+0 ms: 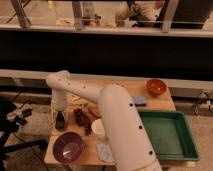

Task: Place eraser in table surface

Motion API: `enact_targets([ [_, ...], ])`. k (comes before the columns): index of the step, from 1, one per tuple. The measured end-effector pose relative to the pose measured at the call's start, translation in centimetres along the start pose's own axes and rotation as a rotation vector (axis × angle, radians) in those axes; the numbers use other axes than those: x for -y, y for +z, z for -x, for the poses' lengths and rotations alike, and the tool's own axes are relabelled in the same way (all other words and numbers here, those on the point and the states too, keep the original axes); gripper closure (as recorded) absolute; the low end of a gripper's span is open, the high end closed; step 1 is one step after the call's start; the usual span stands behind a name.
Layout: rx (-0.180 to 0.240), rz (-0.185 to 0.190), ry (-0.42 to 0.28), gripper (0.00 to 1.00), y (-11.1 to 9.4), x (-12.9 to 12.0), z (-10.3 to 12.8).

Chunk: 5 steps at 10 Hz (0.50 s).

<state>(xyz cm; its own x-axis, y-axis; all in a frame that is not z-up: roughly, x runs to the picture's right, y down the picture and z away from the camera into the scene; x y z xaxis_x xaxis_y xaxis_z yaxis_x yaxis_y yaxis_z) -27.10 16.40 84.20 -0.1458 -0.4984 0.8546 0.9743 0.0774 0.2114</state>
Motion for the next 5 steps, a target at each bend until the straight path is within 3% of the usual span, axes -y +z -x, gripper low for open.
enact_targets([
  [4,-0.074,-0.054,0.011,0.68,-4.3,0.1,0.4],
  [5,-0.103,-0.071,0.014,0.77,-6.3,0.2,0.7],
])
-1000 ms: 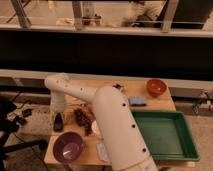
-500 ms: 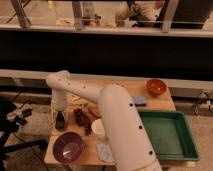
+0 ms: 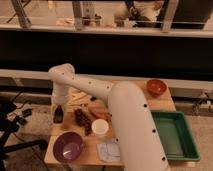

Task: Place eraser in table surface

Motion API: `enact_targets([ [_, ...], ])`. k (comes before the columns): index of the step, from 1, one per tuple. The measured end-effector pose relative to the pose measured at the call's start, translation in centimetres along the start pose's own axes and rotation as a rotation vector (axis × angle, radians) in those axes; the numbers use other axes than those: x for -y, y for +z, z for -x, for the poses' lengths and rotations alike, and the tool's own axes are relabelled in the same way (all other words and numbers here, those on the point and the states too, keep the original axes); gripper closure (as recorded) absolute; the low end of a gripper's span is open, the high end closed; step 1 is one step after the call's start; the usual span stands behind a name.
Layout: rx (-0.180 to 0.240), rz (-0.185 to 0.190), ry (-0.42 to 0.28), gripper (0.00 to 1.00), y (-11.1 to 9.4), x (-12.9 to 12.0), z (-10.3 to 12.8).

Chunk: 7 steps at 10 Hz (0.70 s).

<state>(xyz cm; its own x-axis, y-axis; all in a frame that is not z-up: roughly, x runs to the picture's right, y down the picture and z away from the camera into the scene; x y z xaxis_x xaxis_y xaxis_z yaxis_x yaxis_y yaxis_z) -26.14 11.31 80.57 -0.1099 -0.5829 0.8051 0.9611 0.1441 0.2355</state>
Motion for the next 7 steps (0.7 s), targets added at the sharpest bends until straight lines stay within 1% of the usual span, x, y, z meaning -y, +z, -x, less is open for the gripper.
enact_targets([
  [1,-0.017,-0.012,0.003,0.83,-1.3,0.0,0.1],
  [2,-0.039,-0.028,0.004,0.87,-2.7,0.1,0.2],
  [3,-0.052,-0.041,0.000,0.87,-3.4,0.4,0.4],
  [5,-0.061,-0.054,-0.010,0.87,-3.9,1.0,0.6],
  [7,-0.050,-0.056,-0.031,0.87,-3.3,1.7,1.0],
])
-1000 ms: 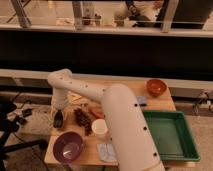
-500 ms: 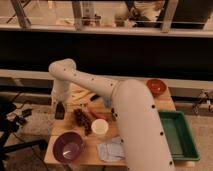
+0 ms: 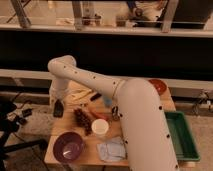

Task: Place eraser in table surface

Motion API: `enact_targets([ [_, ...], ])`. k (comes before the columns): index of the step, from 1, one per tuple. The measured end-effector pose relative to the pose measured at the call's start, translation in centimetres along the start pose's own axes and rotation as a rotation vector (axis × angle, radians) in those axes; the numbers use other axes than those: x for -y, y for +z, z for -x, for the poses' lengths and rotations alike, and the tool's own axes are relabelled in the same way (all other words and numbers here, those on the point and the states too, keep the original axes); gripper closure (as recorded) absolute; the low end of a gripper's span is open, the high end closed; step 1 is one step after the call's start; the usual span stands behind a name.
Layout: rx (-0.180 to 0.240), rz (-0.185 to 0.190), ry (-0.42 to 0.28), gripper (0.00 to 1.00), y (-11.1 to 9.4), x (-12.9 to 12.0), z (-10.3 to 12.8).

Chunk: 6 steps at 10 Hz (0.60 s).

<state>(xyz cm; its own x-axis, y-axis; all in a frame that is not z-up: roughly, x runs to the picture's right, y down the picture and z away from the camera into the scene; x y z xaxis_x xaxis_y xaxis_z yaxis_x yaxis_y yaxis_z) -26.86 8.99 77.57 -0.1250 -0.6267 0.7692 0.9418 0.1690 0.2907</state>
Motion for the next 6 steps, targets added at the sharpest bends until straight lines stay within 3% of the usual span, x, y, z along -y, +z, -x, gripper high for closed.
enact_targets([
  [6,0.108,0.013,0.005,0.87,5.2,-0.7,0.7],
])
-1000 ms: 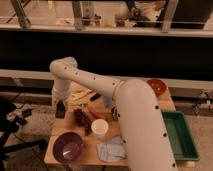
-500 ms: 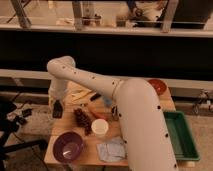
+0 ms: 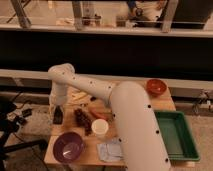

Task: Place eraser in table surface

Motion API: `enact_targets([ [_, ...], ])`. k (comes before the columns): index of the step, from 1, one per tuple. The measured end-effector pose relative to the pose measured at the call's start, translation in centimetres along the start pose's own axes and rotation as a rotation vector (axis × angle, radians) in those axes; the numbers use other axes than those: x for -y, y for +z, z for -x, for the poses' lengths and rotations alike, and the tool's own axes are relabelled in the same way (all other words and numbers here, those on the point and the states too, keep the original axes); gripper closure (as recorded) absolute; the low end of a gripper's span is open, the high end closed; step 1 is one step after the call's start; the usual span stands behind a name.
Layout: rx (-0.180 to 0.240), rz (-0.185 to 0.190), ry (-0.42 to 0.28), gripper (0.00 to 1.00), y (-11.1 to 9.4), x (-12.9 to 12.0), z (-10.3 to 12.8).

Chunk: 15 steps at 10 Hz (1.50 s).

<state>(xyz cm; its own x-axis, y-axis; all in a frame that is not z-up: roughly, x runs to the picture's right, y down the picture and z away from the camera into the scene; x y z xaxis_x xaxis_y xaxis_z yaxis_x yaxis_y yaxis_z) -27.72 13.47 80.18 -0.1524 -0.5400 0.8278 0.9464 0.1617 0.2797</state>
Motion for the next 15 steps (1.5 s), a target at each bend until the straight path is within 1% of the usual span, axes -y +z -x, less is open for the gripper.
enact_targets([
  [2,0.026,0.015,0.004,0.87,1.1,-0.3,0.2],
  [5,0.039,0.029,0.009,0.87,1.6,-0.5,0.4],
  [6,0.048,0.045,0.005,0.85,1.9,-0.4,0.5],
  [7,0.047,0.045,0.005,0.82,1.9,-0.4,0.5],
  [9,0.046,0.044,0.007,0.61,1.8,-0.6,0.4],
  [11,0.047,0.045,0.006,0.44,1.9,-0.5,0.4],
  [12,0.047,0.044,0.007,0.31,1.8,-0.6,0.4],
  [13,0.046,0.044,0.008,0.24,1.8,-0.6,0.4],
  [14,0.046,0.044,0.008,0.20,1.8,-0.6,0.4],
  [15,0.046,0.044,0.008,0.20,1.8,-0.6,0.4],
])
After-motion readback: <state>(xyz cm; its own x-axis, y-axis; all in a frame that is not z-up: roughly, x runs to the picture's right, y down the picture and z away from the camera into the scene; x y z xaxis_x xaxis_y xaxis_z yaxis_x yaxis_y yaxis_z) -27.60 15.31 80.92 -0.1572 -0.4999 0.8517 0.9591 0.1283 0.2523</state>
